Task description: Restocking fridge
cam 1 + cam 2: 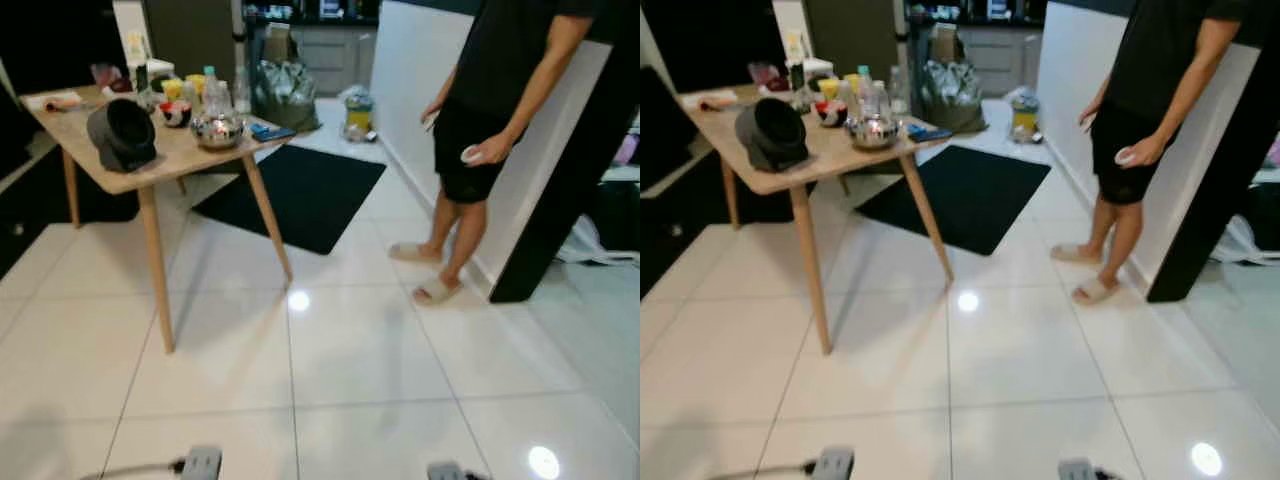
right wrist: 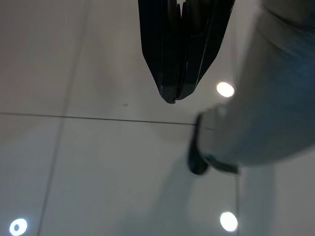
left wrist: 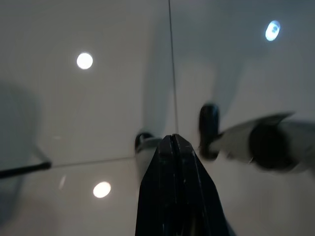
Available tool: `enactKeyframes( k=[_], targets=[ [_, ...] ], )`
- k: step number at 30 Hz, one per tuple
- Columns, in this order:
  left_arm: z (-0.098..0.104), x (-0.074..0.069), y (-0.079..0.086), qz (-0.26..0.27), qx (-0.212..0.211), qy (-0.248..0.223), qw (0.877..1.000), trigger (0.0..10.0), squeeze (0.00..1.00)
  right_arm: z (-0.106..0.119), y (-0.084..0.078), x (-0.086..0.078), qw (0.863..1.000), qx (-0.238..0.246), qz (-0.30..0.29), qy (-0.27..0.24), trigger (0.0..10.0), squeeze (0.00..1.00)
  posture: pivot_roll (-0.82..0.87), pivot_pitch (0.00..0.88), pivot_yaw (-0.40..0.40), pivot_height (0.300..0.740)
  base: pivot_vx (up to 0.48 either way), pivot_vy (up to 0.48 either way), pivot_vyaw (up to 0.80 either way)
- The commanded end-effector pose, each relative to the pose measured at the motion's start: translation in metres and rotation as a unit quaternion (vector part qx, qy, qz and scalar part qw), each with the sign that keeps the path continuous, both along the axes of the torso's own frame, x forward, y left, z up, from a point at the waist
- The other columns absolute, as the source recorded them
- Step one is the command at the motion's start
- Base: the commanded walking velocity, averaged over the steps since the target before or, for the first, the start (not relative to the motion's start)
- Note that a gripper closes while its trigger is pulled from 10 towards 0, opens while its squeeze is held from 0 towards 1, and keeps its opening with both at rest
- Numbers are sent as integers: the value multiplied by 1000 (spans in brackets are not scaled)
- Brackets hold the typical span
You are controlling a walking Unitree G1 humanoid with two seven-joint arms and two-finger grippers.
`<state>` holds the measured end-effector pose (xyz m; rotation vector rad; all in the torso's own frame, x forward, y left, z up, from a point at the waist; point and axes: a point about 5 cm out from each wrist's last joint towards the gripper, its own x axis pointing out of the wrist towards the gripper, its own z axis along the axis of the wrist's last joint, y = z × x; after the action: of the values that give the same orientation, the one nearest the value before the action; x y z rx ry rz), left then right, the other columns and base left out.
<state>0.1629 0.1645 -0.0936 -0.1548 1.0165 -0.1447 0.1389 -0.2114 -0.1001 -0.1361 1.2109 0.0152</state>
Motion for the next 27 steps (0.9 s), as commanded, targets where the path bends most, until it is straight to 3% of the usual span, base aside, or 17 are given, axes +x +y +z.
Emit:
enactKeyframes(
  k=[1, 4, 13, 27],
  targets=[
    [-3, -6, 0, 0, 1, 9, 1000, 10000, 0, 1, 5, 6, 1000, 5, 4, -10, 10000, 0, 38, 0, -26, 740, 334, 0, 0],
    [-3, -6, 0, 0, 1, 9, 1000, 10000, 0, 1, 5, 6, 1000, 5, 6, -10, 10000, 0, 38, 0, -26, 740, 326, 0, 0],
    [-2, -6, 0, 1, 0, 9, 1000, 10000, 0, 1, 5, 6, 1000, 5, 5, -10, 10000, 0, 36, 0, -28, 740, 323, 0, -708],
    [-2, -6, -1, 1, -2, 9, 1000, 10000, 0, 2, 4, 6, 1000, 3, 8, -10, 10000, 0, 38, 0, -33, 740, 320, 0, 0]
  ],
)
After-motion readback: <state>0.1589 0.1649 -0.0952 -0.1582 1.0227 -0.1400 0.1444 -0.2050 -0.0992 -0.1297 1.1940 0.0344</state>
